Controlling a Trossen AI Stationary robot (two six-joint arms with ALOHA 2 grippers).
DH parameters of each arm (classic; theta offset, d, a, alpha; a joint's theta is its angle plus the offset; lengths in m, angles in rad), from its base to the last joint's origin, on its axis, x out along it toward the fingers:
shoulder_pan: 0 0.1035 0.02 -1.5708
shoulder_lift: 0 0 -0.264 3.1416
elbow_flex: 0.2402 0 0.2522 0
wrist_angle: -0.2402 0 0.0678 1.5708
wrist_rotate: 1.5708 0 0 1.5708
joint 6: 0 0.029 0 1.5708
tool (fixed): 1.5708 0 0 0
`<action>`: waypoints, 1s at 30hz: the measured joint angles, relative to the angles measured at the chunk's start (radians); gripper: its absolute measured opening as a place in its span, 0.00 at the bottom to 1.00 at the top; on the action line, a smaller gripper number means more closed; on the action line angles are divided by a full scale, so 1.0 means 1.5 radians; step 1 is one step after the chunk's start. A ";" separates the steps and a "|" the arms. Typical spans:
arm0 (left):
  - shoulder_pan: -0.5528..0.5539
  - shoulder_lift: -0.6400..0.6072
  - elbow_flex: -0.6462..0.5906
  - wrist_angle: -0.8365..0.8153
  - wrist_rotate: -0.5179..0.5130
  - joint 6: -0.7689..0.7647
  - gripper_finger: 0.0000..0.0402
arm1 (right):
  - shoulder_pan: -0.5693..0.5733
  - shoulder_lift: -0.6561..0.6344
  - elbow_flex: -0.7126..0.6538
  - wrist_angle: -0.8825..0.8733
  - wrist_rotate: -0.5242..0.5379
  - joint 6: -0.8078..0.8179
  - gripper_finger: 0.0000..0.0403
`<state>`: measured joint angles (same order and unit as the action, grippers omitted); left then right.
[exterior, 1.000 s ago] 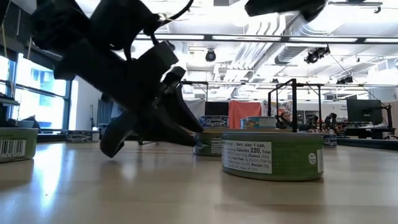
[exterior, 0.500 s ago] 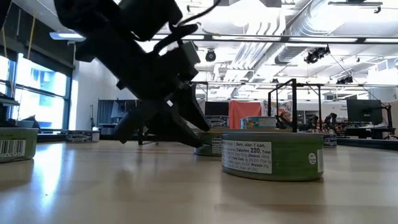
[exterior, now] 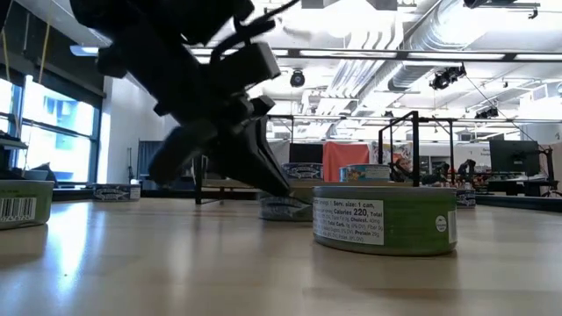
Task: Stack canned seafood by type on shelf
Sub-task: Put the green tuna can on the shelf
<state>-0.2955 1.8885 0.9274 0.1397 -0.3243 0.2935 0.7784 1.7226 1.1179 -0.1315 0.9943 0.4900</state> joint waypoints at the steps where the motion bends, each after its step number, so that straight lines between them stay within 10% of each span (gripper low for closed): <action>1: -0.009 0.000 0.005 -0.004 -0.005 -0.021 0.02 | 0.000 0.000 0.000 0.000 0.000 0.000 0.00; 21: -0.062 0.004 0.101 -0.169 -0.070 -0.138 0.01 | 0.000 0.001 -0.001 -0.008 -0.002 0.008 0.00; 30: -0.060 0.003 0.108 -0.163 -0.026 -0.136 0.28 | 0.000 0.001 -0.001 -0.010 -0.002 0.022 0.00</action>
<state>-0.3859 1.8935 1.0901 -0.1047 -0.3636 0.0895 0.7788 1.7233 1.1172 -0.1461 0.9920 0.5236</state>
